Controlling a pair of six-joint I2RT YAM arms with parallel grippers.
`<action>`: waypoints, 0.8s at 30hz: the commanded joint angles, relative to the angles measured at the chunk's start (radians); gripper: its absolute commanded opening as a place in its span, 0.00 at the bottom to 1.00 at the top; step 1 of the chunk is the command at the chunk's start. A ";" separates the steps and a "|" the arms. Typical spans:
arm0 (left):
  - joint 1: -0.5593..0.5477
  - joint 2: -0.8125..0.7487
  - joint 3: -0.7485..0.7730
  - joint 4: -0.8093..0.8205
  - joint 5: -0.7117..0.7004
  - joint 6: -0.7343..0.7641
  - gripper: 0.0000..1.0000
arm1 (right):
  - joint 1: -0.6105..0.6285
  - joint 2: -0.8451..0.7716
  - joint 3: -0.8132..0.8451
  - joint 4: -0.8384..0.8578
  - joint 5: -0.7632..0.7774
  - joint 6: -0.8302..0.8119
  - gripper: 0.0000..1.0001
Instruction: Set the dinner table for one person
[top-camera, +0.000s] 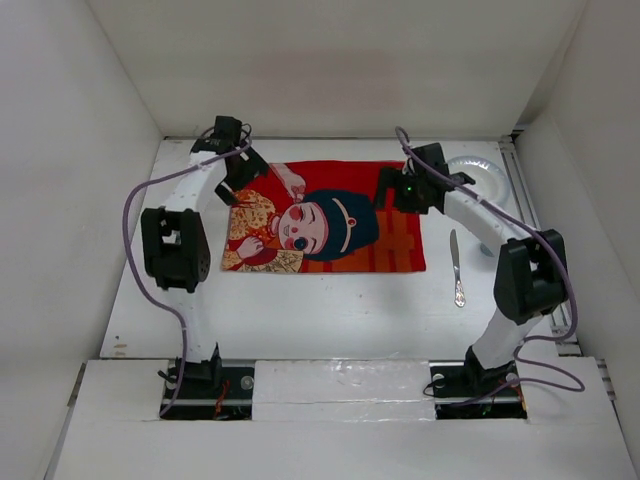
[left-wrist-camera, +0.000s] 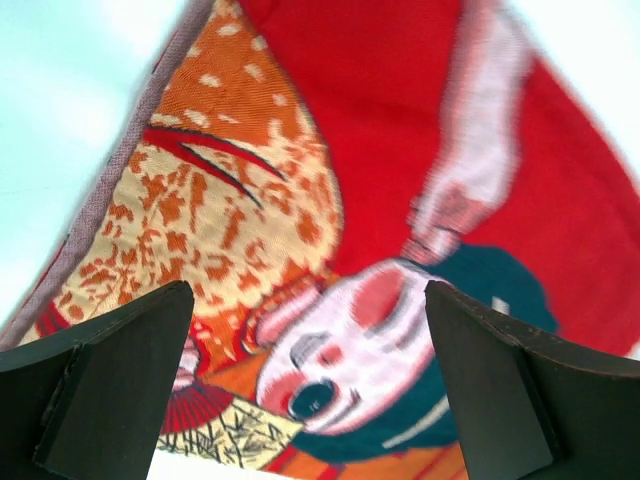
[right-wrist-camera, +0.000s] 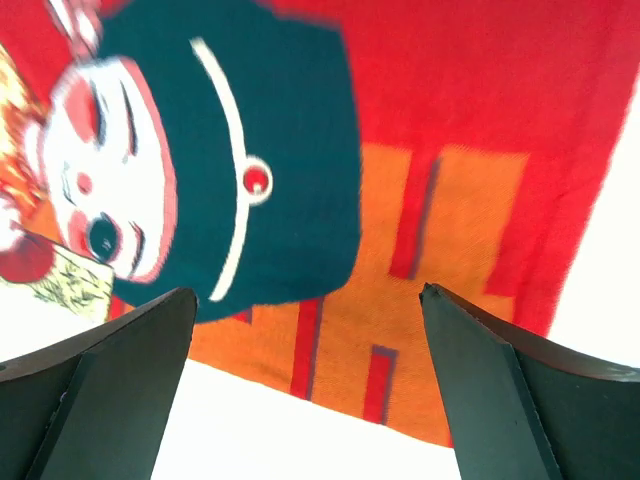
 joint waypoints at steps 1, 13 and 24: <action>0.006 -0.208 -0.054 -0.005 0.010 0.039 1.00 | -0.084 -0.051 0.102 -0.039 -0.027 -0.056 1.00; 0.015 -0.969 -0.656 0.226 0.058 0.320 1.00 | -0.518 0.006 0.236 -0.099 -0.116 -0.033 1.00; 0.015 -1.060 -0.808 0.260 0.078 0.366 1.00 | -0.639 0.185 0.457 -0.180 0.009 -0.014 1.00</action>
